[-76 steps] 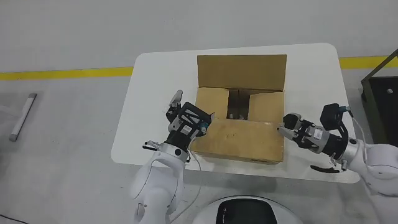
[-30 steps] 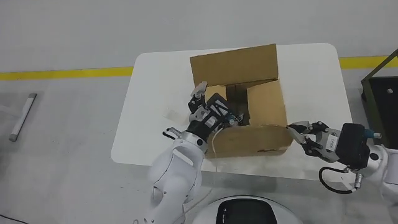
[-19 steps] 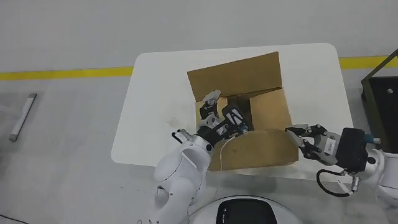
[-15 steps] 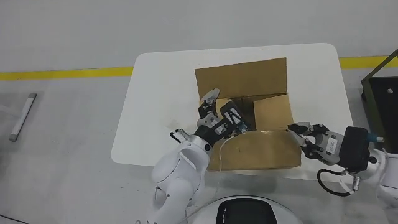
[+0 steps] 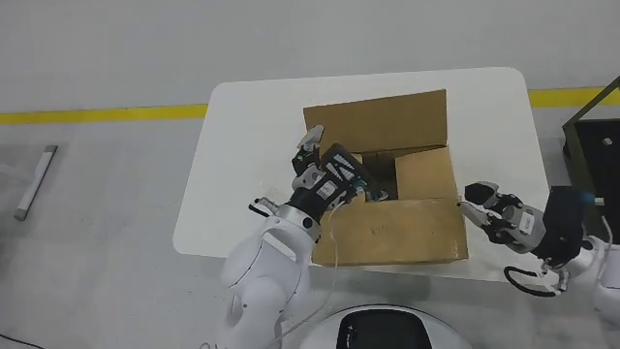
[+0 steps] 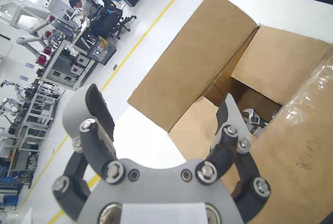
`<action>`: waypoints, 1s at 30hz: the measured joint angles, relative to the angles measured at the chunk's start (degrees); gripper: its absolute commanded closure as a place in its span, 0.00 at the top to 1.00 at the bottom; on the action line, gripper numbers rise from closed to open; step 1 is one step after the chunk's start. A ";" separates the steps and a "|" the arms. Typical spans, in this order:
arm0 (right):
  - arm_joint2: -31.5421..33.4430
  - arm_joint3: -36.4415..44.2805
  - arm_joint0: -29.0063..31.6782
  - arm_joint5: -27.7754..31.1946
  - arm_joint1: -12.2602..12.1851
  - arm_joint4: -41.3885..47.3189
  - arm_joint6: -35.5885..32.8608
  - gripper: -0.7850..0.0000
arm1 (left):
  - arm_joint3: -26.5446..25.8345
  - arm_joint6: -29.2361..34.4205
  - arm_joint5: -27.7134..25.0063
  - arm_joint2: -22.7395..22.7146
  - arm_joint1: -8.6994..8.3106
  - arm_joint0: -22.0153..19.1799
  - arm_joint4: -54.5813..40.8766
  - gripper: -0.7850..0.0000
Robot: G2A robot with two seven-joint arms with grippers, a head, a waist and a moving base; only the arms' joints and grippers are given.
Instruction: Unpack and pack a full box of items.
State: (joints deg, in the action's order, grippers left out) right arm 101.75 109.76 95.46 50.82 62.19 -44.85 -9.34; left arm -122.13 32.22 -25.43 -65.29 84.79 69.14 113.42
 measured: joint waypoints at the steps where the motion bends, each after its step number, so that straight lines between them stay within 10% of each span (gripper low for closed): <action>1: 0.07 -0.10 -0.07 -0.40 -0.13 0.89 -1.58 0.42 | -0.34 0.05 0.19 -0.30 -0.05 0.17 -0.07 1.00; 30: -4.28 -0.09 -2.18 -5.40 -1.72 8.74 -15.63 0.58 | -3.25 -0.51 0.55 -1.31 -1.05 2.93 -0.65 1.00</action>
State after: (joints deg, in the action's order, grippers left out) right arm 97.46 109.68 93.28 45.42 60.47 -36.11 -24.97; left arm -125.38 31.71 -24.88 -66.60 83.74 72.07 112.77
